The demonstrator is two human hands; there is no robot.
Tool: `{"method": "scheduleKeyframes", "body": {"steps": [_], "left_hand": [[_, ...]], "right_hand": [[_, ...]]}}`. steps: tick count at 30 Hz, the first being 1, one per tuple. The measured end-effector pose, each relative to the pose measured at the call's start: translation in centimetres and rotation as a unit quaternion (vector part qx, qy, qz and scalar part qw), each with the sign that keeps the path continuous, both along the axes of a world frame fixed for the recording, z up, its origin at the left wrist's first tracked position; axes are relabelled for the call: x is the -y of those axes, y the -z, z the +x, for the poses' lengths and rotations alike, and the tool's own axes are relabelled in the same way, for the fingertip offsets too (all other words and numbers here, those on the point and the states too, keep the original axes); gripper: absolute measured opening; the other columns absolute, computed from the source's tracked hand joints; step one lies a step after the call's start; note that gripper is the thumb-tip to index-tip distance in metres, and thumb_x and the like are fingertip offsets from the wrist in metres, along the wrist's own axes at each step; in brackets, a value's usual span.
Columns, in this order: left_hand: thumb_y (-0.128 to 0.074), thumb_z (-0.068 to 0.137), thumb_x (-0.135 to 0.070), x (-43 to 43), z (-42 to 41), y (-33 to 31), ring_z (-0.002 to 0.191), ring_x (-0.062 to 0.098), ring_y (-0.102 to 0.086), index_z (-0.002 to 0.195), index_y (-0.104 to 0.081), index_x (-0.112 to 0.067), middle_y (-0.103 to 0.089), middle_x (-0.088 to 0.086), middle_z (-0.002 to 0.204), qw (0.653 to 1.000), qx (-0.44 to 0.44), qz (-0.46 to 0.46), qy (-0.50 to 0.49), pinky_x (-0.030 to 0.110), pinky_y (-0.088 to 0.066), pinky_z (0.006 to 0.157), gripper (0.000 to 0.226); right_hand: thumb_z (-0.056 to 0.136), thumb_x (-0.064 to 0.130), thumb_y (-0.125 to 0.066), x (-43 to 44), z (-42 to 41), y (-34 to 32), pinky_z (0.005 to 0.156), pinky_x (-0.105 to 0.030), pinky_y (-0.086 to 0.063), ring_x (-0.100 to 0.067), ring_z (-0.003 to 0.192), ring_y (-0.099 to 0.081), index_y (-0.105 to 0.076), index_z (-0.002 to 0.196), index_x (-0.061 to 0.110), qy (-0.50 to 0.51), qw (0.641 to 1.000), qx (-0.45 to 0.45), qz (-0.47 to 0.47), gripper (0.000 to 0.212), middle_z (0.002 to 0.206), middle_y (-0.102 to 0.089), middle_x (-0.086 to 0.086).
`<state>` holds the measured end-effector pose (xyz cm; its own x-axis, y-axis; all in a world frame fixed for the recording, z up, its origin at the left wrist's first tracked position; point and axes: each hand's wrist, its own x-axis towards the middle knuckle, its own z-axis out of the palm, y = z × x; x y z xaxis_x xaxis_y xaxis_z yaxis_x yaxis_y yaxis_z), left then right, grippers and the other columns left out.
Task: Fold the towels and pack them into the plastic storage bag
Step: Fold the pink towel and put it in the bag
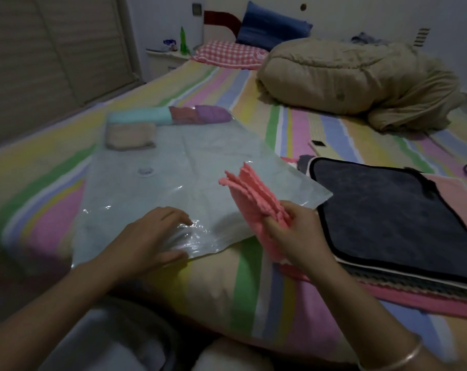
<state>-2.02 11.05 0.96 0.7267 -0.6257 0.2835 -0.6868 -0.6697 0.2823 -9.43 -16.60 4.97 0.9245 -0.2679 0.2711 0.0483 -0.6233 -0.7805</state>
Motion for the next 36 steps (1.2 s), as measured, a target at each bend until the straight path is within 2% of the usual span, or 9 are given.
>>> {"method": "scheduleKeyframes", "body": {"steps": [5,7,10,18,24,27,30,32,36], "left_hand": [[-0.054,0.086,-0.05,0.0,-0.2,-1.3,0.082,0.005,-0.061,0.093,-0.066,-0.034,-0.064,-0.019,0.099,0.994,0.078,-0.075,-0.028,0.033,-0.053,0.062,0.021],[-0.053,0.084,-0.048,0.2,-0.1,-2.0,0.067,0.005,-0.062,0.083,-0.07,-0.031,-0.067,-0.016,0.086,0.985,0.088,-0.134,-0.067,0.032,-0.053,0.057,0.024],[-0.059,0.079,-0.047,0.6,0.7,-2.5,0.071,0.003,-0.065,0.078,-0.074,-0.029,-0.069,-0.018,0.079,0.969,0.035,-0.22,-0.106,0.031,-0.054,0.058,0.023],[-0.073,0.08,-0.031,0.5,1.6,-5.2,0.074,0.003,-0.066,0.078,-0.076,-0.023,-0.071,-0.013,0.074,0.933,-0.017,-0.325,-0.155,0.037,-0.058,0.067,0.009],[-0.072,0.081,-0.031,0.7,1.3,-8.4,0.072,0.006,-0.067,0.076,-0.076,-0.022,-0.071,-0.011,0.072,0.943,-0.041,-0.319,-0.083,0.033,-0.057,0.062,0.011],[-0.073,0.083,-0.032,0.5,1.8,-9.8,0.071,0.006,-0.067,0.075,-0.076,-0.023,-0.07,-0.01,0.071,0.945,-0.063,-0.317,-0.049,0.032,-0.056,0.057,0.011],[-0.067,0.08,-0.036,-0.1,3.1,-10.4,0.067,0.011,-0.069,0.077,-0.077,-0.019,-0.072,-0.003,0.071,0.934,-0.158,-0.321,-0.009,0.032,-0.057,0.053,0.02],[-0.063,0.08,-0.035,-1.2,5.0,-10.0,0.069,0.013,-0.07,0.078,-0.077,-0.016,-0.073,0.0,0.074,0.91,-0.204,-0.359,-0.023,0.029,-0.057,0.057,0.025],[-0.069,0.085,-0.028,-6.6,13.0,-5.3,0.081,0.003,-0.069,0.08,-0.076,-0.026,-0.075,-0.009,0.085,0.889,-0.094,-0.416,-0.164,0.015,-0.053,0.073,0.01]], "right_hand": [[0.079,0.022,-0.057,-1.1,-0.2,-0.5,0.068,-0.042,-0.054,-0.017,0.076,-0.066,-0.072,0.095,0.02,-0.105,0.993,0.041,0.027,0.022,0.083,-0.07,0.003],[0.08,0.025,-0.057,-1.6,-0.5,-0.8,0.07,-0.035,-0.054,-0.01,0.085,-0.066,-0.071,0.104,0.023,-0.199,0.975,0.072,-0.059,0.028,0.1,-0.07,0.01],[0.078,0.029,-0.054,-1.9,0.1,-1.1,0.065,-0.03,-0.055,-0.011,0.093,-0.067,-0.07,0.107,0.025,-0.244,0.921,0.123,-0.277,0.033,0.118,-0.065,0.015],[0.078,0.034,-0.057,-2.6,2.7,-0.8,0.058,-0.034,-0.055,-0.016,0.09,-0.068,-0.071,0.102,0.026,-0.261,0.878,0.121,-0.383,0.029,0.116,-0.067,0.011],[0.088,0.042,-0.054,-6.1,10.9,0.5,0.068,-0.033,-0.048,-0.029,0.088,-0.065,-0.067,0.103,0.023,-0.031,0.936,-0.025,-0.348,0.028,0.104,-0.066,-0.003],[0.085,0.046,-0.057,-8.1,15.9,0.5,0.077,-0.03,-0.049,-0.024,0.095,-0.065,-0.067,0.103,0.021,-0.025,0.962,-0.057,-0.265,0.032,0.103,-0.068,-0.004],[0.091,0.034,-0.054,-10.3,20.1,0.7,0.071,-0.028,-0.042,-0.02,0.092,-0.061,-0.062,0.108,0.02,-0.037,0.948,-0.028,-0.315,0.024,0.105,-0.062,-0.002],[0.094,0.025,-0.049,-11.2,22.5,0.8,0.066,-0.026,-0.033,-0.019,0.085,-0.05,-0.058,0.11,0.019,-0.011,0.964,-0.024,-0.263,0.02,0.104,-0.057,-0.002],[0.099,0.035,-0.039,-12.6,29.1,2.4,0.088,-0.032,-0.044,-0.023,0.108,-0.057,-0.051,0.128,0.027,0.002,0.97,0.011,-0.244,0.033,0.117,-0.059,-0.001]]}}
